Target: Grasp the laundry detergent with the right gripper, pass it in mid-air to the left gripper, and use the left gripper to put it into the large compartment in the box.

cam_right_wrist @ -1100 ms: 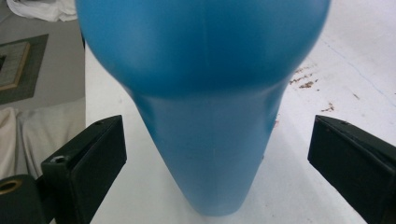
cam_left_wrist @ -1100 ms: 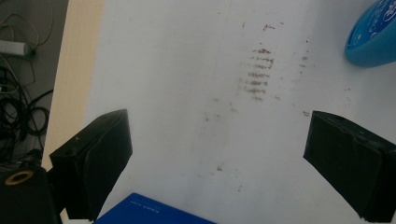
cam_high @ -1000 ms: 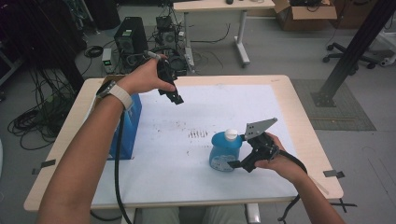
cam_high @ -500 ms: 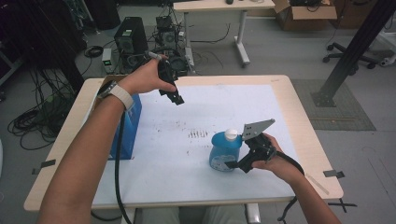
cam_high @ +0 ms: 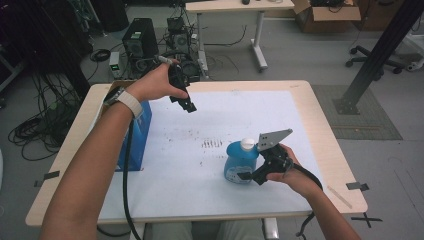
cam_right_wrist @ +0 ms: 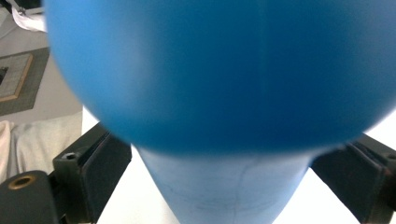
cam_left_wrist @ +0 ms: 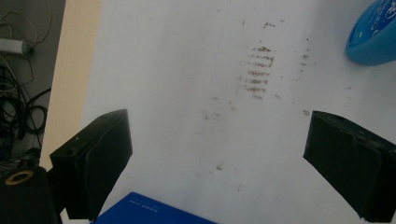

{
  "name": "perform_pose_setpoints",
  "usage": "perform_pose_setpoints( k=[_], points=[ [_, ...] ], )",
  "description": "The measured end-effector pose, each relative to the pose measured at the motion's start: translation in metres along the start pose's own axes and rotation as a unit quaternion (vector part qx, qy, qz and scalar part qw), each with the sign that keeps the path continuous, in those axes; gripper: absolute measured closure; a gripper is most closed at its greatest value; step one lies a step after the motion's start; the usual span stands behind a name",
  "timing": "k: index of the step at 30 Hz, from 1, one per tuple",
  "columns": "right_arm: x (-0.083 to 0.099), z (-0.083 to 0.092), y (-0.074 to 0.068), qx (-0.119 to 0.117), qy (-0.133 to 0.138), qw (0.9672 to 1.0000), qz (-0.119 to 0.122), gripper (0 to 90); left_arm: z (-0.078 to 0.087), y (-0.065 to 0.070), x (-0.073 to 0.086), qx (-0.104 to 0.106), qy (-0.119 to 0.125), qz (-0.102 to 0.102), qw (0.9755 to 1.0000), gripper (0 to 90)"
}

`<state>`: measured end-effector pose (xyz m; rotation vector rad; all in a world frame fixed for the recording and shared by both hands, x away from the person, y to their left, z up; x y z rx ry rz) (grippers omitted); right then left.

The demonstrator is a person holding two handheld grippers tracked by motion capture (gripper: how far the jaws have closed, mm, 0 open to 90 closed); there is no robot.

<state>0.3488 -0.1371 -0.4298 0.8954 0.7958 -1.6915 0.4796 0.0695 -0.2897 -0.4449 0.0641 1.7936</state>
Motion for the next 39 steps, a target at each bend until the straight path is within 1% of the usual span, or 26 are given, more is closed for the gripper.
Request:
perform_pose_setpoints(
  k=[14, 27, 36, 39],
  points=[
    [0.0005, -0.0007, -0.0002, -0.004, 0.009, 1.0000, -0.001, 18.6, -0.0010, 0.0003, -0.0006, 0.000, 0.001, 0.000, 1.0000, 8.1],
    [-0.0005, 0.0002, -0.0003, -0.004, 0.015, 0.9999, 0.006, 29.1, -0.0006, 0.0002, -0.0004, -0.002, 0.000, 0.000, 1.0000, 8.2],
    [-0.0005, 0.0009, 0.0003, -0.005, 0.015, 0.9998, 0.009, 33.9, -0.0010, -0.0002, 0.0005, -0.003, 0.000, 0.001, 1.0000, 8.2],
    [-0.0010, 0.0013, 0.0004, -0.007, 0.021, 0.9997, 0.010, 37.3, -0.0015, -0.0002, 0.0007, -0.002, -0.002, 0.000, 1.0000, 8.2]
  ],
)
Point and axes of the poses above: each handheld gripper's, and its own axes: z roughly backward along the jaws, x roughly out of its underside, y roughly to its right, the point moved 7 cm from there along -z, roughly forward along the jaws, and after that the axes turned 5 degrees about y, right-handed, at the moved point
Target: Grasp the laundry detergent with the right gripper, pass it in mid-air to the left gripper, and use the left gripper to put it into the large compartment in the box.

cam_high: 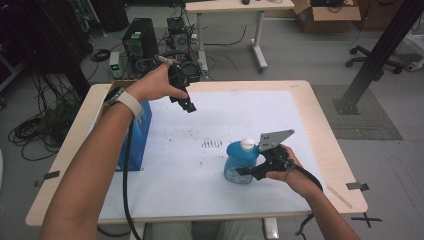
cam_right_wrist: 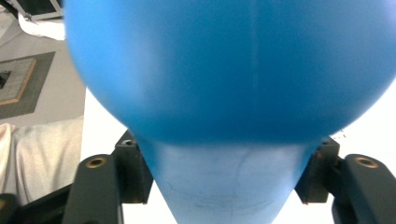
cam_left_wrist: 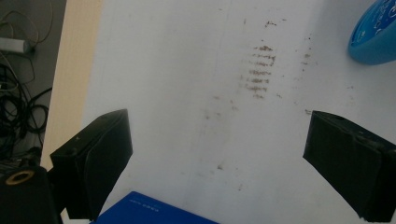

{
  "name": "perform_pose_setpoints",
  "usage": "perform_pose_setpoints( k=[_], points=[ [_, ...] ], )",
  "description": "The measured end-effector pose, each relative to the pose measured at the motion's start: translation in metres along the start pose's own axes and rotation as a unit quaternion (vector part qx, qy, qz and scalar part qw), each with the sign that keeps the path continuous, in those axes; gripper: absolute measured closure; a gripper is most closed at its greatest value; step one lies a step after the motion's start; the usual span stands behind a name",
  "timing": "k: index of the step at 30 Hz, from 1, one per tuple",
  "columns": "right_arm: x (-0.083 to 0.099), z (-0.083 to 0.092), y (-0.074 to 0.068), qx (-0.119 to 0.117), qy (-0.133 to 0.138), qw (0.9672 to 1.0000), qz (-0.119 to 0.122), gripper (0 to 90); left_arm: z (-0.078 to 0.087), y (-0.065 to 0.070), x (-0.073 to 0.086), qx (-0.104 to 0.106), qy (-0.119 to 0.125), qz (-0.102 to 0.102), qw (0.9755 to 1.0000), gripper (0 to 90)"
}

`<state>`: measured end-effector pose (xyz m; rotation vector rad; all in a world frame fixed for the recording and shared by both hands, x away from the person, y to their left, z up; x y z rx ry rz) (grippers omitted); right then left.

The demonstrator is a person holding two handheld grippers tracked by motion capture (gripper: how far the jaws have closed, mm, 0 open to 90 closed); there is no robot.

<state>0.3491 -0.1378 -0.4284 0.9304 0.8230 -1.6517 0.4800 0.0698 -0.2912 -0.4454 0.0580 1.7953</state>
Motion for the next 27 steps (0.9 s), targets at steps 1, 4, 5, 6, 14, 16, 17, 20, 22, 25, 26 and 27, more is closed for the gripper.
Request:
perform_pose_setpoints(
  k=[1, 4, 5, 6, 14, 16, 17, 20, 22, 25, 26, 27],
  points=[
    [0.000, 0.000, 0.000, -0.002, 0.003, 1.0000, -0.003, 38.2, 0.000, 0.000, 0.000, 0.000, -0.002, -0.002, 1.0000, 8.2],
    [0.002, 0.000, 0.000, -0.001, 0.002, 1.0000, -0.002, 39.4, -0.001, 0.000, 0.000, 0.000, 0.000, 0.000, 1.0000, 8.3],
    [0.002, 0.000, 0.000, 0.001, 0.004, 1.0000, 0.000, 40.9, -0.001, 0.000, 0.000, -0.001, 0.001, 0.001, 1.0000, 8.3],
    [0.002, 0.000, 0.000, 0.001, 0.004, 1.0000, 0.000, 40.9, -0.001, 0.000, 0.000, 0.000, 0.001, 0.001, 1.0000, 8.3],
    [0.002, 0.001, 0.000, 0.011, 0.011, 0.9998, 0.010, 43.4, -0.001, 0.001, 0.002, 0.000, -0.002, 0.002, 1.0000, 8.3],
    [0.001, 0.001, 0.000, 0.012, 0.010, 0.9998, 0.016, 43.6, -0.001, 0.001, 0.003, -0.001, -0.001, 0.003, 1.0000, 8.3],
    [0.001, 0.001, -0.001, 0.014, 0.007, 0.9997, 0.018, 43.8, -0.001, 0.001, 0.003, -0.001, -0.002, 0.001, 1.0000, 8.3],
    [0.000, 0.002, -0.001, 0.017, 0.006, 0.9996, 0.021, 44.0, -0.001, 0.002, 0.002, -0.002, 0.000, 0.001, 1.0000, 8.3],
    [-0.002, 0.002, -0.002, 0.026, 0.005, 0.9994, 0.024, 44.1, 0.000, 0.003, 0.002, -0.003, 0.000, -0.001, 1.0000, 8.3],
    [-0.007, 0.006, -0.004, 0.020, 0.013, 0.9995, 0.023, 44.2, 0.002, 0.004, 0.003, -0.003, -0.002, 0.000, 1.0000, 8.3],
    [-0.009, 0.007, -0.004, 0.020, 0.015, 0.9995, 0.021, 44.2, 0.002, 0.004, 0.003, -0.004, 0.000, 0.000, 1.0000, 8.3],
    [-0.009, 0.007, -0.004, 0.020, 0.015, 0.9995, 0.021, 44.2, 0.002, 0.004, 0.003, -0.004, 0.000, 0.000, 1.0000, 8.3]
  ],
)
Point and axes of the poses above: each handheld gripper's, and its own axes: z roughly backward along the jaws, x roughly out of its underside, y roughly to its right, the point moved 7 cm from there along -z, roughly forward along the jaws, and after that the axes turned 5 degrees about y, right-handed, at the moved point
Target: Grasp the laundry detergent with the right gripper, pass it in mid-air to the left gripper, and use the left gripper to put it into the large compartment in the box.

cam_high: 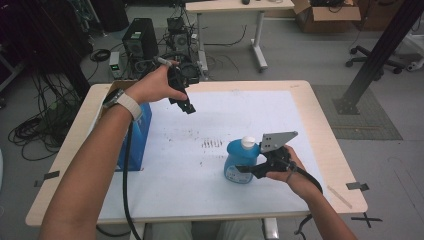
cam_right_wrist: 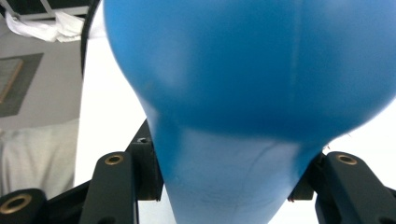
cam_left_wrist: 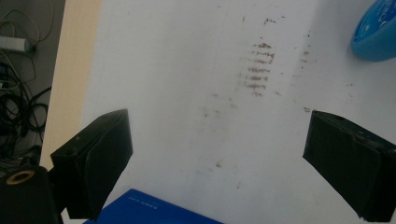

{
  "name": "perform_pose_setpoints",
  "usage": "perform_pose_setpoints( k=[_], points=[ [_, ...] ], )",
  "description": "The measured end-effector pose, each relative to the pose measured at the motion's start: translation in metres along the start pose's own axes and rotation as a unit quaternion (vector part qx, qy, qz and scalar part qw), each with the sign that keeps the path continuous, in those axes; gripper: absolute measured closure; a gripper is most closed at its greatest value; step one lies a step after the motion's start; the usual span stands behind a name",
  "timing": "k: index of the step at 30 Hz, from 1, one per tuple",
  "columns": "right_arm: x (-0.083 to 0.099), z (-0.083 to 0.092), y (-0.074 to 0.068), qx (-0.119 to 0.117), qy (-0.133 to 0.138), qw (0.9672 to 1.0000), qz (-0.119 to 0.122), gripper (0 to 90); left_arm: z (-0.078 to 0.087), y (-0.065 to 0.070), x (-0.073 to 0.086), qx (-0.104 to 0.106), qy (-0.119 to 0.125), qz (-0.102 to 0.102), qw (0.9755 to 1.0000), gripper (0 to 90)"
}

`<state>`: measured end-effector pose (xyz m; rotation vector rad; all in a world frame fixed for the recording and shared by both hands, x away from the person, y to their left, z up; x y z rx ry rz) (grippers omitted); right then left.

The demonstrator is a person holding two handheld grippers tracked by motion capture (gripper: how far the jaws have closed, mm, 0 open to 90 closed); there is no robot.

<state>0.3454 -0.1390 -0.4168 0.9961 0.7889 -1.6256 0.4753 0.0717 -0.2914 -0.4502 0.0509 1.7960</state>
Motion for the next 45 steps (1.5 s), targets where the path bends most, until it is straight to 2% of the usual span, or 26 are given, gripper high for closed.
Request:
perform_pose_setpoints(
  k=[7, 12, 23, 33, 38, 45],
  points=[
    [-0.018, 0.014, -0.001, 0.005, 0.005, 0.9999, 0.010, 44.2, 0.007, 0.007, 0.000, -0.004, 0.003, -0.007, 1.0000, 8.4],
    [-0.026, 0.023, -0.002, 0.007, 0.009, 0.9999, 0.007, 44.2, 0.012, 0.012, -0.001, -0.005, 0.002, -0.013, 0.9999, 8.4],
    [-0.051, 0.045, -0.003, 0.005, -0.002, 0.9999, 0.013, 44.2, 0.029, 0.031, -0.004, 0.000, 0.011, -0.027, 0.9996, 8.4],
    [-0.065, 0.051, -0.008, -0.009, -0.008, 0.9998, 0.017, 44.2, 0.038, 0.047, -0.005, 0.009, 0.017, -0.037, 0.9991, 8.2],
    [-0.073, 0.053, -0.012, -0.019, -0.011, 0.9995, 0.021, 44.2, 0.049, 0.054, -0.006, 0.011, 0.036, -0.034, 0.9987, 7.1],
    [-0.082, 0.054, -0.016, -0.027, -0.019, 0.9990, 0.030, 44.2, 0.061, 0.067, -0.008, 0.023, 0.046, -0.045, 0.9977, 7.1]
  ],
)
Point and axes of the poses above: each handheld gripper's, and its own axes: z roughly backward along the jaws, x roughly out of its underside, y roughly to its right, the point moved 7 cm from there along -z, roughly forward along the jaws, and after that the axes turned 5 degrees about y, right-handed, at the moved point
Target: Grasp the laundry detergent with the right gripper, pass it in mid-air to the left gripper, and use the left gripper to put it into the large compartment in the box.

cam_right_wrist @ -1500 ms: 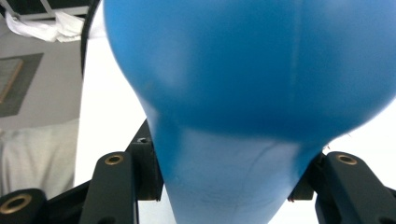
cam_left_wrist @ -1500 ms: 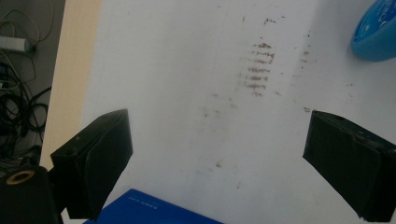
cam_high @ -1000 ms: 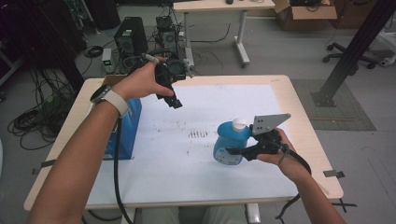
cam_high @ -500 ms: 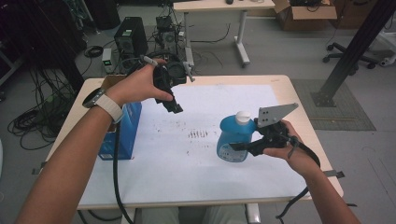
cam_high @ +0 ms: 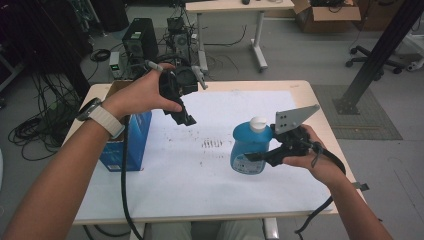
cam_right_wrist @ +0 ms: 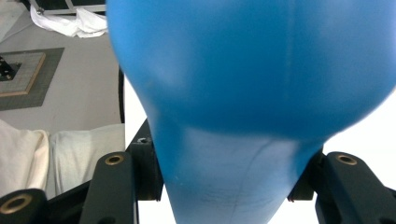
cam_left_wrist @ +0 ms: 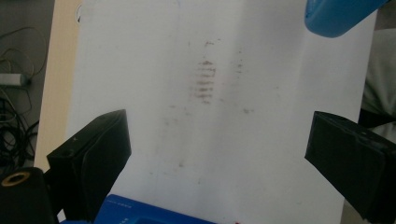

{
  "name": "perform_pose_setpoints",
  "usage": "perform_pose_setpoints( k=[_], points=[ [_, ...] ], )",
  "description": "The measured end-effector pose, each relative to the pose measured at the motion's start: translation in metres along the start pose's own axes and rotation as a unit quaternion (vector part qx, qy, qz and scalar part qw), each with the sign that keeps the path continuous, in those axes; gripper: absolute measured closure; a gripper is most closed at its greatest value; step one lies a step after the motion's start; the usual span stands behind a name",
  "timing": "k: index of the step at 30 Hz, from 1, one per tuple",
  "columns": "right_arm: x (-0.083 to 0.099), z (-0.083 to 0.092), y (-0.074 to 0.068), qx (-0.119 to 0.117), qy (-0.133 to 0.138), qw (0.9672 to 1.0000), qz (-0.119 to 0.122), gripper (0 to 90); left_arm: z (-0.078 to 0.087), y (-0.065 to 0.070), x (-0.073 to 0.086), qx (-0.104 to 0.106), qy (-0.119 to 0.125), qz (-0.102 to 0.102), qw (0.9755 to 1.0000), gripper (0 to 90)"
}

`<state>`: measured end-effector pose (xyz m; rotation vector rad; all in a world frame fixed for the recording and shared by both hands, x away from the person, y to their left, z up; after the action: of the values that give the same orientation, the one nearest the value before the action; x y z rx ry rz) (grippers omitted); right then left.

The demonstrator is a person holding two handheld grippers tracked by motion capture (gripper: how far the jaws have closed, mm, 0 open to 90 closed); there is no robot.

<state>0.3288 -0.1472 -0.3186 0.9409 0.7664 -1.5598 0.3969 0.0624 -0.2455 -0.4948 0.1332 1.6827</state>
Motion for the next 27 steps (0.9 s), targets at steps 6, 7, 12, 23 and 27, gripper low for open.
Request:
perform_pose_setpoints(
  k=[6, 7, 12, 23, 27],
  points=[
    [-0.008, -0.002, -0.002, -0.008, -0.004, 0.9999, 0.006, 44.2, 0.006, 0.010, -0.002, 0.010, 0.002, -0.007, 0.9999, 6.8],
    [-0.011, -0.003, -0.003, -0.011, -0.007, 0.9999, 0.008, 44.2, 0.008, 0.013, -0.002, 0.013, 0.004, -0.008, 0.9999, 6.8],
    [-0.016, -0.007, -0.004, -0.020, -0.014, 0.9996, 0.010, 44.2, 0.013, 0.023, -0.003, 0.027, 0.009, -0.013, 0.9995, 6.1],
    [-0.022, -0.025, -0.005, -0.036, -0.029, 0.9988, 0.018, 44.1, 0.026, 0.044, -0.009, 0.069, 0.027, -0.009, 0.9972, 3.8],
    [-0.025, -0.033, -0.006, -0.043, -0.033, 0.9983, 0.021, 44.1, 0.028, 0.052, -0.011, 0.077, 0.027, -0.014, 0.9965, 3.8]
  ],
)
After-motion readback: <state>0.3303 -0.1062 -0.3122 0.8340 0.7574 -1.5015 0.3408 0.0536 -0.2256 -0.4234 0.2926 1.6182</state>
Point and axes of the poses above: each handheld gripper's, and its own axes: z roughly backward along the jaws, x roughly out of its underside, y roughly to its right, the point moved 7 cm from there along -z, roughly forward along the jaws, and after that the axes turned 5 degrees about y, right-handed, at the moved point
